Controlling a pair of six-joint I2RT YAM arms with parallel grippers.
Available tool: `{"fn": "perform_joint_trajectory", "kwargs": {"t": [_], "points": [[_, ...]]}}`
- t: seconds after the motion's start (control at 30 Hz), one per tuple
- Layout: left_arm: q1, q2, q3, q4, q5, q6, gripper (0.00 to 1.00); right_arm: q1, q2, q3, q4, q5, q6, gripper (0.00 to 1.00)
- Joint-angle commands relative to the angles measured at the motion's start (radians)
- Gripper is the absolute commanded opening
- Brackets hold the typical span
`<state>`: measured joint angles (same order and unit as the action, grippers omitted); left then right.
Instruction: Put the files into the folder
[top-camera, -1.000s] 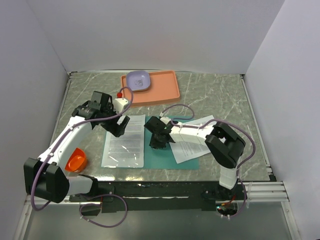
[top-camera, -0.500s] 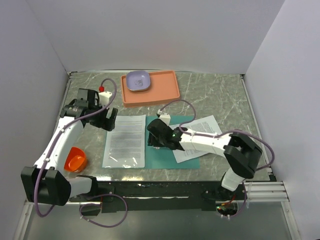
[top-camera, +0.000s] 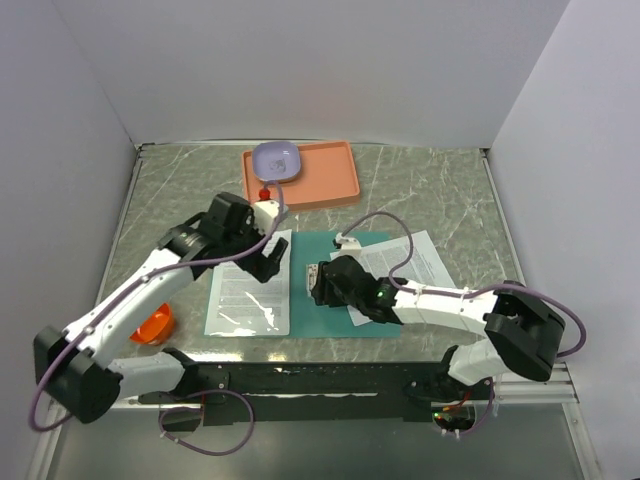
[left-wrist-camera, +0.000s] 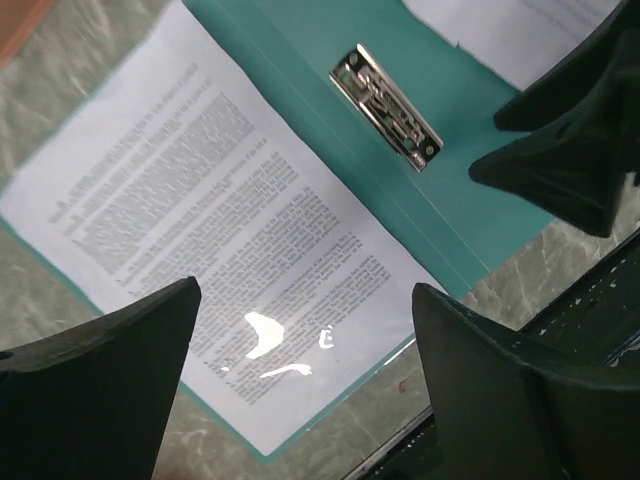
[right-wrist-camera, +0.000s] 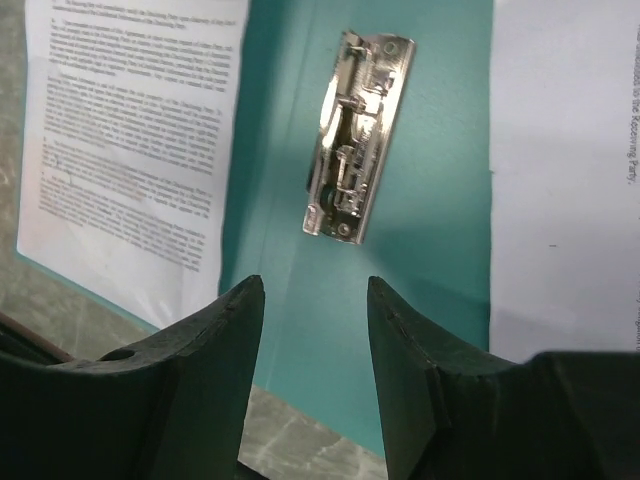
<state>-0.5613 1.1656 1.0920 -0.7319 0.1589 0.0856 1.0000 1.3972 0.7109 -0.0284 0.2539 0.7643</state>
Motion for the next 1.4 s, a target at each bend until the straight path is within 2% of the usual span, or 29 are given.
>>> {"fn": "perform_joint_trajectory", "kwargs": {"t": [0.0, 0.17, 0.37, 0.57, 0.7, 0.73, 0.77, 0.87, 1.37], "points": [[-0.026, 0.045, -0.023, 0.087, -0.019, -0.079, 0.93, -0.07, -0.049, -0.059, 0.111, -0.094, 0.039, 0.54], [-0.052, 0.155, 0.019, 0.095, 0.007, -0.155, 0.87, -0.13, -0.037, -0.143, 0.24, -0.196, 0.082, 0.54], [-0.069, 0.243, -0.03, 0.156, 0.051, -0.196, 0.8, -0.138, 0.016, -0.122, 0.283, -0.215, 0.072, 0.49], [-0.088, 0.315, -0.049, 0.207, 0.062, -0.23, 0.72, -0.161, 0.134, -0.1, 0.334, -0.249, 0.096, 0.26], [-0.092, 0.359, -0.05, 0.235, 0.079, -0.242, 0.67, -0.179, 0.186, -0.099, 0.36, -0.297, 0.115, 0.23], [-0.094, 0.368, -0.044, 0.241, 0.088, -0.242, 0.64, -0.182, 0.195, -0.099, 0.369, -0.303, 0.118, 0.22], [-0.097, 0.377, -0.043, 0.244, 0.094, -0.245, 0.55, -0.187, 0.209, -0.1, 0.375, -0.308, 0.121, 0.22], [-0.107, 0.402, -0.047, 0.259, 0.107, -0.264, 0.46, -0.198, 0.226, -0.11, 0.401, -0.326, 0.132, 0.21], [-0.146, 0.491, -0.081, 0.305, 0.093, -0.257, 0.41, -0.196, 0.301, -0.137, 0.447, -0.314, 0.213, 0.13]]}}
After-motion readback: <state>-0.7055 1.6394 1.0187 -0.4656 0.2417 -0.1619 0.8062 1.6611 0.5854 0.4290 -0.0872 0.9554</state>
